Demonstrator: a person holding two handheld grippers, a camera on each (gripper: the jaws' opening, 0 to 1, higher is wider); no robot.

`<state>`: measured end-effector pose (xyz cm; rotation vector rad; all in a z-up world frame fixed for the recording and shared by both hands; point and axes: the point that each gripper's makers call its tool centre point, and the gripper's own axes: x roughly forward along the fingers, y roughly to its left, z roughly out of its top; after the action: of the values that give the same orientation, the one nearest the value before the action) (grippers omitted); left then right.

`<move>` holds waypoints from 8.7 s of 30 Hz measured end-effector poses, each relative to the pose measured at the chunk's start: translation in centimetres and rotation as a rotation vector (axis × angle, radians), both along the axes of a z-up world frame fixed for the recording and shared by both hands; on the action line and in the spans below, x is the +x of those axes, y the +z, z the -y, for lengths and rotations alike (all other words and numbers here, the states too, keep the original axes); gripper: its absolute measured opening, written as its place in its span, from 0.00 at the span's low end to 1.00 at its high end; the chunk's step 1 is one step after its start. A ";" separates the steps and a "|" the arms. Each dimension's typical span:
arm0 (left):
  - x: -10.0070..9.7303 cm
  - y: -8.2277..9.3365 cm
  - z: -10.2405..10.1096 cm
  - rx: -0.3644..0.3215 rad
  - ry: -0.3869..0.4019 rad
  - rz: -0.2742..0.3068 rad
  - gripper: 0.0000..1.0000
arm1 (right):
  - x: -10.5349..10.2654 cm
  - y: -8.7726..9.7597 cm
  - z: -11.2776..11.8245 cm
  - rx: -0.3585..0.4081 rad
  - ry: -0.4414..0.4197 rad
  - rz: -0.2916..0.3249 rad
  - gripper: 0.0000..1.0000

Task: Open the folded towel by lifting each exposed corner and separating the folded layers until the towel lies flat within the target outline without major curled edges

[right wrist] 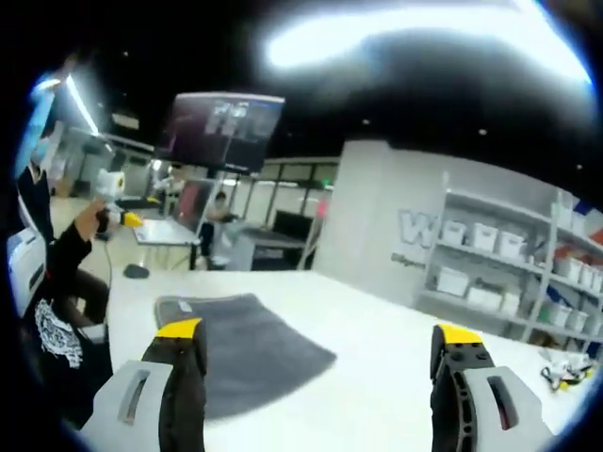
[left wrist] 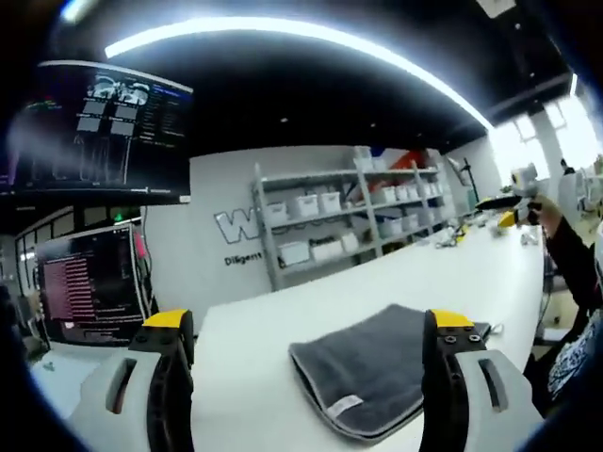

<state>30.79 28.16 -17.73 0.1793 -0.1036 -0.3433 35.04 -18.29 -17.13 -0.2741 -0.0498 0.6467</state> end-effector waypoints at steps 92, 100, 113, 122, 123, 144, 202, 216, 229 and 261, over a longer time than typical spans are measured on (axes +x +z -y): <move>-1.7 -17.6 8.7 -0.785 -0.066 -0.524 0.75 | 20.7 5.1 -23.1 -0.809 0.455 0.040 0.93; -1.1 -18.2 8.4 -0.912 -0.016 -0.538 0.75 | 21.0 4.8 -25.0 -0.839 0.536 -0.018 0.90; 0.2 -18.8 8.6 -0.955 0.021 -0.549 0.78 | 20.6 0.9 -28.8 -0.975 0.675 -0.065 0.85; 0.7 -19.3 8.5 -0.954 0.045 -0.559 0.78 | 21.9 -0.4 -30.7 -1.027 0.699 -0.071 0.80; 0.8 -19.4 8.4 -0.956 0.050 -0.560 0.78 | 22.1 -0.5 -31.1 -1.031 0.703 -0.067 0.80; 2.5 -20.6 5.4 -1.040 0.198 -0.523 0.45 | 22.9 -1.7 -35.0 -1.069 0.766 -0.109 0.72; 3.3 -21.5 4.7 -0.816 0.272 -0.442 0.03 | 23.8 -12.9 -39.4 -1.189 0.914 -0.257 0.41; 3.3 -21.2 4.9 -0.849 0.238 -0.436 0.03 | 25.5 -15.4 -39.9 -1.174 0.898 -0.310 0.40; 3.2 -21.1 5.0 -0.859 0.223 -0.434 0.03 | 26.2 -17.3 -40.6 -1.159 0.889 -0.346 0.35; 3.1 -20.9 5.0 -0.886 0.202 -0.425 0.03 | 27.6 -21.6 -41.7 -1.102 0.847 -0.464 0.28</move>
<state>33.86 23.12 -38.67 -0.7551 0.1862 -0.1046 62.68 23.38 -38.74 -1.1911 0.6924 1.5370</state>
